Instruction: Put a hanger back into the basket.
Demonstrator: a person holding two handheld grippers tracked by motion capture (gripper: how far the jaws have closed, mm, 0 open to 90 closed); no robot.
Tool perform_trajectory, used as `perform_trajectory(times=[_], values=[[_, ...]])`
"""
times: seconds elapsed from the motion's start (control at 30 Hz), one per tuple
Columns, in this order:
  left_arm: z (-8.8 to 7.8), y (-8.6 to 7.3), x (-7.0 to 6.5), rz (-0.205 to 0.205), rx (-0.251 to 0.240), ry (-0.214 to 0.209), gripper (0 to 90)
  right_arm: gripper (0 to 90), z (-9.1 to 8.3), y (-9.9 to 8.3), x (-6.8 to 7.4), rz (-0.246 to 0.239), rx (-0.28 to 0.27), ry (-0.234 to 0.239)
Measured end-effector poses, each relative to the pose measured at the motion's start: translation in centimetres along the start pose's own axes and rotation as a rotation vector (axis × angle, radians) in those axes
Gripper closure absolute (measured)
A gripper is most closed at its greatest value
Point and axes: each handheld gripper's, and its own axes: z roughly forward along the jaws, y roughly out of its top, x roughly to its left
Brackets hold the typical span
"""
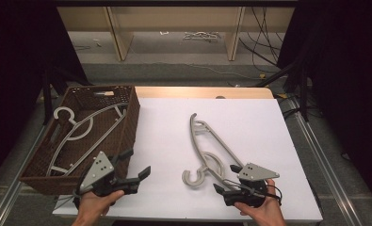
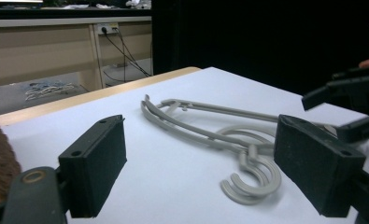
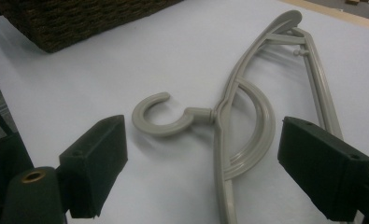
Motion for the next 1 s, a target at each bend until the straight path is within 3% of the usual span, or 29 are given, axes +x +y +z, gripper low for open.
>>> perform_trajectory(times=[0.13,0.37,0.5,0.63,0.73,0.77,1.0], values=[[0.4,-0.8,-1.1,0.024,0.001,-0.029,16.8,16.8,0.1,0.0,0.1,0.0,-0.001,0.0],[0.7,-1.4,-1.5,0.049,0.019,-0.015,16.5,16.8,0.2,-0.1,-0.1,-0.003,0.009,-0.009],[0.6,-1.5,-1.4,0.041,0.018,-0.011,16.5,16.8,0.7,0.1,-0.2,-0.018,0.034,-0.023],[0.6,-1.5,-1.3,0.034,0.021,-0.011,16.5,17.6,1.4,0.1,-0.5,-0.035,0.1,-0.041],[0.8,-1.6,-1.3,0.049,0.018,-0.02,16.6,20.3,2.2,0.0,-1.1,-0.095,0.158,-0.061],[0.8,-1.6,-1.4,0.05,0.021,-0.015,16.5,21.3,2.2,0.0,-0.9,-0.058,0.192,-0.071],[0.8,-1.6,-1.3,0.06,0.034,-0.018,16.5,30.9,3.4,0.0,-1.2,-0.084,0.296,-0.076]])
